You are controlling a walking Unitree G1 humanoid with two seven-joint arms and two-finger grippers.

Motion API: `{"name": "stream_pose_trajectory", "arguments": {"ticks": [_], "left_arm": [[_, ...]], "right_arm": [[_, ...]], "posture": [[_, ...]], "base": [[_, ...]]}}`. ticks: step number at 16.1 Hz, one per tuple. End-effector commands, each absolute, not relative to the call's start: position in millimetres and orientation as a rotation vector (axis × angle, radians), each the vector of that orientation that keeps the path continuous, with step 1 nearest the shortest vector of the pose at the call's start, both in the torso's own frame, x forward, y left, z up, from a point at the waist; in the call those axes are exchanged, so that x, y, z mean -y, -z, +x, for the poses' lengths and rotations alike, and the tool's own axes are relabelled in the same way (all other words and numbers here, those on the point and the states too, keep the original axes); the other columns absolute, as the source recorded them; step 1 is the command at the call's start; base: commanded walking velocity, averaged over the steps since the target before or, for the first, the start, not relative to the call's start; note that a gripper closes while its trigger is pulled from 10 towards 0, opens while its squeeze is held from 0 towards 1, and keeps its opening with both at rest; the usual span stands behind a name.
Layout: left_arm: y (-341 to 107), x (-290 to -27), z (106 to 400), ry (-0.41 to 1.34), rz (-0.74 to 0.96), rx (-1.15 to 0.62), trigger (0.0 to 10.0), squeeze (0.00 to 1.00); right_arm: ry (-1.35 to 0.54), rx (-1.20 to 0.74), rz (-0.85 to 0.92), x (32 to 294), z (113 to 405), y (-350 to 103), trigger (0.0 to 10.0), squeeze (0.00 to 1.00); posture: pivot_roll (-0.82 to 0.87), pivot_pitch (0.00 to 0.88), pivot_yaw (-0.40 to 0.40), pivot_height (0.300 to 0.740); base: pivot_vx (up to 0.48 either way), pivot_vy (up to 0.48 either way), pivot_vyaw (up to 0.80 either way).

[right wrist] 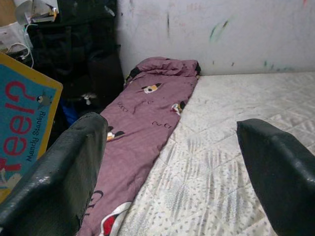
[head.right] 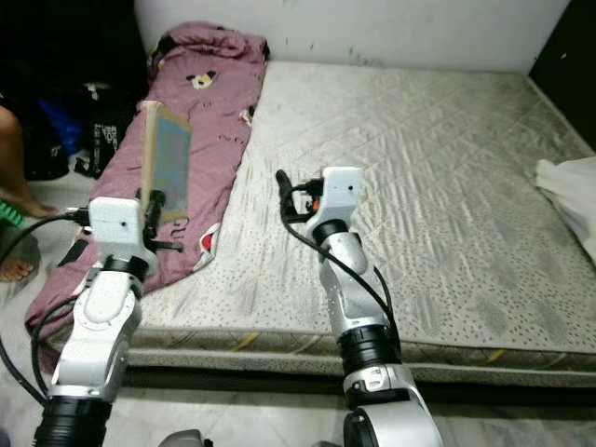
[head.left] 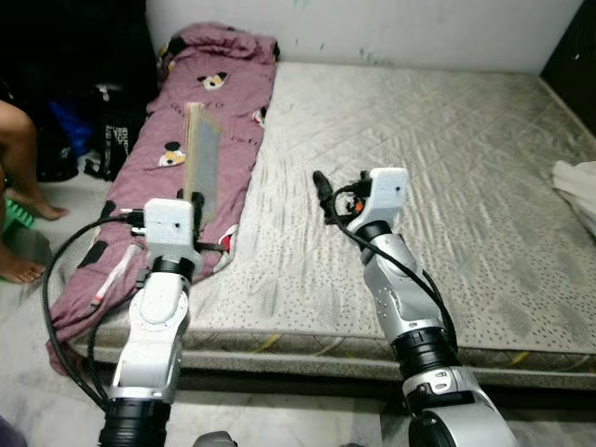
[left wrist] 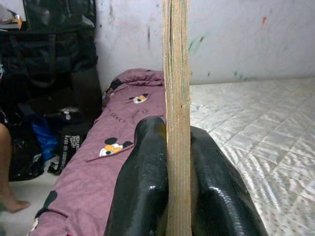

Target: Clean up the room

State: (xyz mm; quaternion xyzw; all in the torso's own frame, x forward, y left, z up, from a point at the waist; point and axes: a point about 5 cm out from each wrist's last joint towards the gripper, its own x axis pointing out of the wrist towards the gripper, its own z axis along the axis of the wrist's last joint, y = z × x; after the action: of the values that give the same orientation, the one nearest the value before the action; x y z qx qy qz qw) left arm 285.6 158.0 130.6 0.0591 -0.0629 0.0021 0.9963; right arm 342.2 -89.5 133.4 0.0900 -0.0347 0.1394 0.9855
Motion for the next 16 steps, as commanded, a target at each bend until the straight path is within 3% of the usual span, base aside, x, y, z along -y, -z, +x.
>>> {"name": "stream_pose_trajectory", "arguments": {"ticks": [1, 8, 16], "left_arm": [[-141.9, -155.7, 286.4, 0.012, 0.120, 0.184, 10.0, 0.00], [-138.8, -158.9, 288.5, -0.020, 0.132, 0.159, 10.0, 0.00], [-143.9, -170.4, 292.4, -0.042, 0.157, 0.182, 10.0, 0.00]], "right_arm": [[-0.280, 0.084, 0.182, 90.3, 344.2, -137.5, 10.0, 0.00], [-0.160, 0.057, 0.047, 112.5, 354.5, -133.8, 10.0, 0.00], [-0.164, 0.028, 0.167, 111.4, 354.9, -131.7, 10.0, 0.00]], "posture": [[-0.04, 0.000, -0.016, 0.740], [-0.04, 0.000, -0.017, 0.740], [-0.05, 0.000, -0.005, 0.740]], "base": [[0.349, 0.000, 0.00], [0.000, 0.000, 0.00], [0.000, 0.000, -0.10]]}}
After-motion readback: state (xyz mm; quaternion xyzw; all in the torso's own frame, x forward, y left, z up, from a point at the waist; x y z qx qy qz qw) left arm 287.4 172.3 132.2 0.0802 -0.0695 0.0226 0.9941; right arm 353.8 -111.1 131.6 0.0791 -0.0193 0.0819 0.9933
